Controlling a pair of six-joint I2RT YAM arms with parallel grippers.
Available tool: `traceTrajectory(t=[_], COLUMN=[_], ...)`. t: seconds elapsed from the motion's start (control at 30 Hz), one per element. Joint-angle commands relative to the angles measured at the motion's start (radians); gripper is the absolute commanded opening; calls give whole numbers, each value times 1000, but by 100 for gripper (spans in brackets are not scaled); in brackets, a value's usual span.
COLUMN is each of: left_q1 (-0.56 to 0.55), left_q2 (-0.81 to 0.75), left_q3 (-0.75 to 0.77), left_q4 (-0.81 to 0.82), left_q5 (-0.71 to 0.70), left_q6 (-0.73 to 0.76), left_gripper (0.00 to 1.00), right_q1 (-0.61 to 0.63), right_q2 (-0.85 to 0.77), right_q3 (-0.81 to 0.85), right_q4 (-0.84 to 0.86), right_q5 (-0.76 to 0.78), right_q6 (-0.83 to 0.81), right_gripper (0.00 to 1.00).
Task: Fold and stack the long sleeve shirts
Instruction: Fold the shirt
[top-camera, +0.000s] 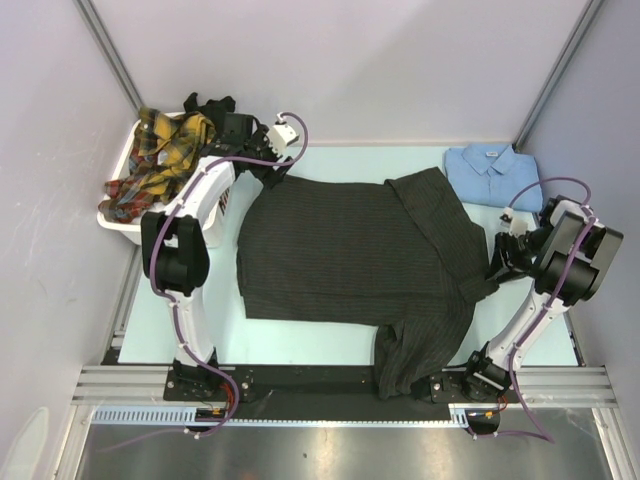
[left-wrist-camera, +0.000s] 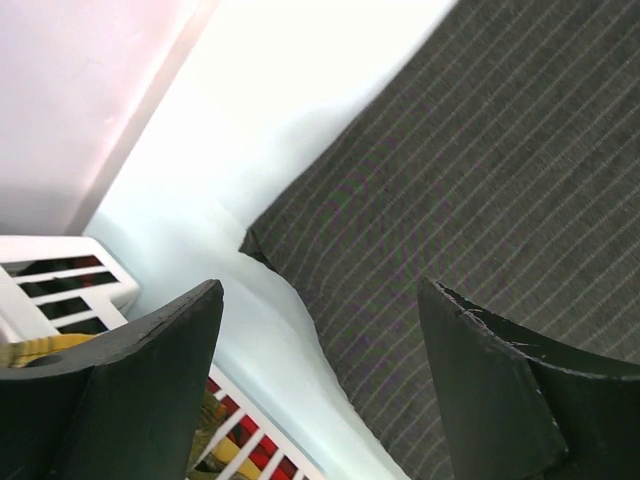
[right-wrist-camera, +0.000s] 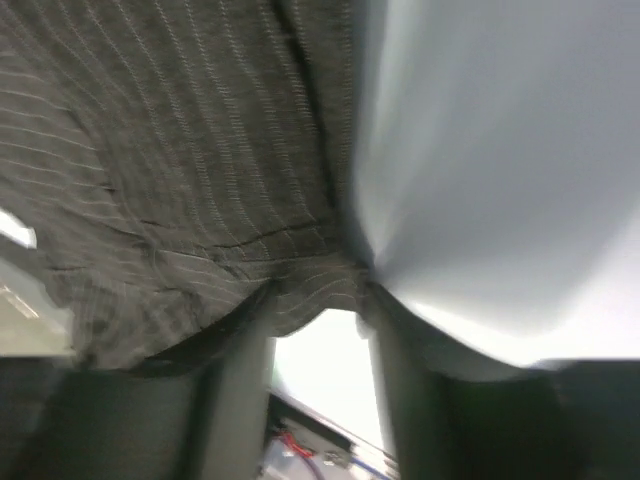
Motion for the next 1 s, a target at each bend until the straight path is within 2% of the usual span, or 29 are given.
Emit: traceTrajectory(t=[0.0,0.03,0.07,0.1,0.27,0.4,0.63,0.83,0.9,0.93,0.97], left_q1=[5,11,16,19,30,27,19,7,4,4,4], left_q2=[7,15,30,42,136,260,350,389,389,387,387], left_q3=[15,17,21,38,128,289,334,351,349,348,345], left_q4=[78,92,94,92,22,-89,-94,-92,-101,-104,-109], left_q5=[7,13,35,53,128,164,92,52,55,55,50], left_q6=[11,23,38,58,253,337,452,515,520,525,526], left_gripper=[84,84,84,83,80,77,73,63,58,52,50], right_q1=[-11,-15,-18,-23,-46,-44,-37,6,15,20,23], right_q2=[19,11,2,-10,-123,-191,-265,-338,-364,-398,-413], right_q3=[28,35,45,69,128,138,175,232,244,243,241], right_q4=[-82,-96,-116,-152,-245,-245,-217,-95,-18,20,113], right_q5=[-93,-101,-126,-142,-283,-384,-539,-663,-691,-723,-736], right_q6=[-55,-62,-71,-74,-94,-57,58,250,353,410,462], right_gripper=[31,21,5,0,0,0,0,0,0,0,0])
